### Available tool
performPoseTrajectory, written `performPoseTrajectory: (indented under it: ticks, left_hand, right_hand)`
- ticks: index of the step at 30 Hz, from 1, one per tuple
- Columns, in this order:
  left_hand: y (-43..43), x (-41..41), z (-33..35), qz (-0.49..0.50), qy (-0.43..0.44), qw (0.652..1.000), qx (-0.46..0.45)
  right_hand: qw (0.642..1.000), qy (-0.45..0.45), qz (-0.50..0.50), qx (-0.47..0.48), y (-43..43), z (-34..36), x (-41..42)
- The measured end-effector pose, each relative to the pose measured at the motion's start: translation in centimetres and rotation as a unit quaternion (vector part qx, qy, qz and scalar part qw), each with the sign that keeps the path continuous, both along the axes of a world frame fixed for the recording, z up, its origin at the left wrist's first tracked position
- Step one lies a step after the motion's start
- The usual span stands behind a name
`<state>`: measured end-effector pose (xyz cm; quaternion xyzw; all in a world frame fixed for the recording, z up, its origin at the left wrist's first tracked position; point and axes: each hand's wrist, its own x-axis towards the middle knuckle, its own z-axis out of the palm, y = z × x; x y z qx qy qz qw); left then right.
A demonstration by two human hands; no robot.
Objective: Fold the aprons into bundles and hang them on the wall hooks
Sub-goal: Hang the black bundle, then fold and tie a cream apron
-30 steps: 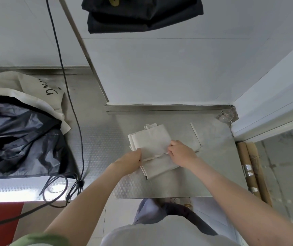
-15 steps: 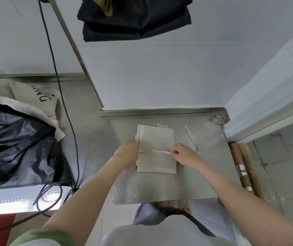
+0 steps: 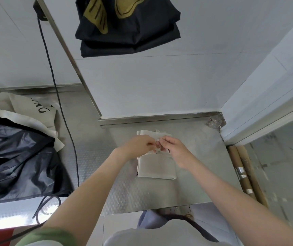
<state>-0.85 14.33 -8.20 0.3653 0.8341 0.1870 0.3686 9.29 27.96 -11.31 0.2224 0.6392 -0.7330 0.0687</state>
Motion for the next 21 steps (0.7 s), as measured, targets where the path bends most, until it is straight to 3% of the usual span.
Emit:
performPoseTrajectory:
  ticks: [4, 8, 16, 21]
  left_hand:
    - [-0.5, 0.2, -0.3, 0.085, -0.019, 0.993, 0.083]
    - [0.0, 0.7, -0.7, 0.151, 0.013, 0.98, 0.126]
    - [0.3, 2.4, -2.3, 0.277, 0.071, 0.938, 0.196]
    - [0.0, 2.5, -3.6, 0.238, 0.05, 0.955, 0.172]
  right_hand:
    - [1.0, -0.01, 0.013, 0.008, -0.2, 0.1, 0.2]
    - [0.998, -0.006, 0.063, 0.014, -0.4, 0.4, 0.4]
    - [0.996, -0.038, 0.055, 0.051, -0.7, 1.0, -0.1]
    - [0.998, -0.026, -0.004, 0.061, -1.3, 1.0, -0.3]
